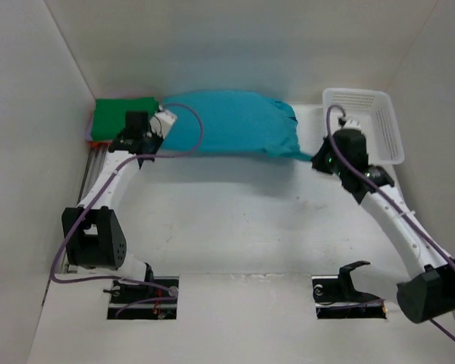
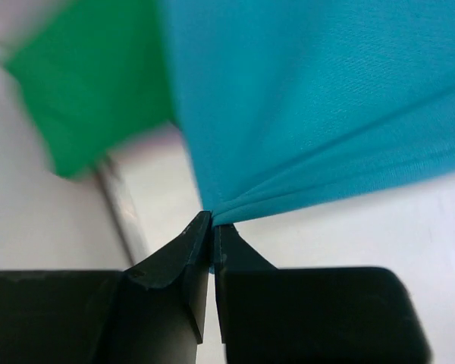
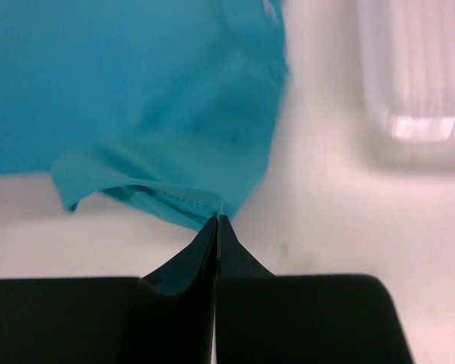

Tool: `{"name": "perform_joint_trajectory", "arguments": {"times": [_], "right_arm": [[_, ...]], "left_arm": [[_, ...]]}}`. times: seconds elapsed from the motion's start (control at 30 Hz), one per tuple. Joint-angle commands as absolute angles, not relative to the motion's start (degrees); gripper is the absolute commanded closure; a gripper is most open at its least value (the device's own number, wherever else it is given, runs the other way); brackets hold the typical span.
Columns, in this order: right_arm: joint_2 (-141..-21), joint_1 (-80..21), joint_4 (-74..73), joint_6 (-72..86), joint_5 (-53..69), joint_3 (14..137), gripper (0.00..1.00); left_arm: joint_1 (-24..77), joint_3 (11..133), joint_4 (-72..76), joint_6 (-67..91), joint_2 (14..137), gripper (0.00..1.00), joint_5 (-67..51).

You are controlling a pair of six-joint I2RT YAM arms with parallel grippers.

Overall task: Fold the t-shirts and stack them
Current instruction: Flatten out the tshirt, then grap the side of the flattened tshirt closest away from the robot with both arms

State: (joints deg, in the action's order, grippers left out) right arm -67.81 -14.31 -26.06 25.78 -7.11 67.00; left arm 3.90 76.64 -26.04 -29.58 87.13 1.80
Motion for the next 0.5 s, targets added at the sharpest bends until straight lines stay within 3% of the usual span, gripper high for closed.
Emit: {"name": "perform_joint_trajectory", "arguments": {"times": [0.0,0.2,0.47], "right_arm": [[-59.26,-18.75,-26.97,30.83,-10.99,55.24,1.0],[-55.2,-24.65,-28.04,39.1,-10.2,38.51,1.0],[-57.3,-26.67,-26.81,38.5,-9.67,37.18,1.0]], "left_arm": [[5.14,66.04,-28.83,-32.87,80.52,0.96,3.69],[8.04,49.5,-28.83,-33.66,78.49,0.95,5.45],[8.39,45.52,-31.99,-32.96,76.55,0.94,5.63]]}}
